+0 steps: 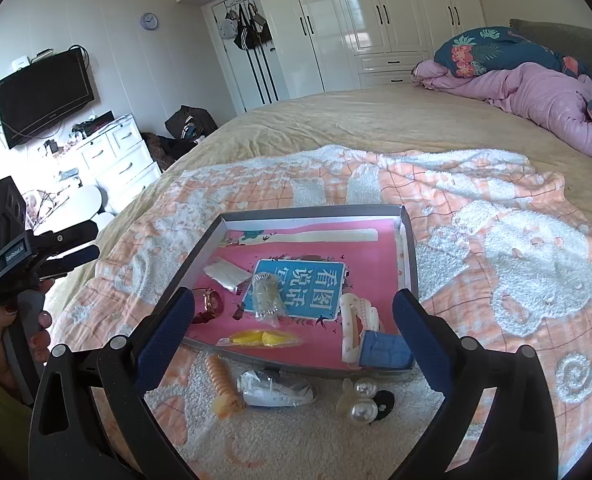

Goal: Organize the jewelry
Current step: 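Open both tools and withdraw them from the grey box toward the remaining items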

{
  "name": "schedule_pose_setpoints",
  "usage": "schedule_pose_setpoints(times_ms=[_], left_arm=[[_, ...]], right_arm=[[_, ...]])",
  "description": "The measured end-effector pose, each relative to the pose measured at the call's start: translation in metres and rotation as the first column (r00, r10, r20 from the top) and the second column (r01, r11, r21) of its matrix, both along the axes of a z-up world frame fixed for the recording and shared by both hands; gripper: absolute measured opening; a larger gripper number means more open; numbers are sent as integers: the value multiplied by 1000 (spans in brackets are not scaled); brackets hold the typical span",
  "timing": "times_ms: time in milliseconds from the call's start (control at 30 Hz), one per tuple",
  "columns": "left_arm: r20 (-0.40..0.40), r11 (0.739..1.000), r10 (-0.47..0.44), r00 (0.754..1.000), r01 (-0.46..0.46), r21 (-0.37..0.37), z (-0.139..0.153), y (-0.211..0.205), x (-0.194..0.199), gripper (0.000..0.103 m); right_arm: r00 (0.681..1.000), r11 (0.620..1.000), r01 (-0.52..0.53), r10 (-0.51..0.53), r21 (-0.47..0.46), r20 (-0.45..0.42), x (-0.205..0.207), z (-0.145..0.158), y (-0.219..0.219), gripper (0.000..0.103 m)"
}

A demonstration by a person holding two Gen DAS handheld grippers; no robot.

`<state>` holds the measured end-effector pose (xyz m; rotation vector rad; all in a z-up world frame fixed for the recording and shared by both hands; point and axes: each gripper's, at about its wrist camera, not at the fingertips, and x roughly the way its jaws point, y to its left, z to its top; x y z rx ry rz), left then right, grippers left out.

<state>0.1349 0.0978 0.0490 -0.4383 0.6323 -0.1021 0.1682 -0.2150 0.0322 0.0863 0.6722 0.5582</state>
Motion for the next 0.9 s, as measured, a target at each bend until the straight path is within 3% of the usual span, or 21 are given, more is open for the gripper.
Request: schedule_pose_setpoints(times_ms=[433,900], left_arm=[[4,1000,-26,1000,26,12,6,-17,-22,94],[-41,997,-74,996,75,29,-7,-39,-36,94]], right_arm=[[1000,1000,-18,18,12,11,-19,9,-5,99],[1000,1000,-29,29,-11,9,-36,6,-14,99]])
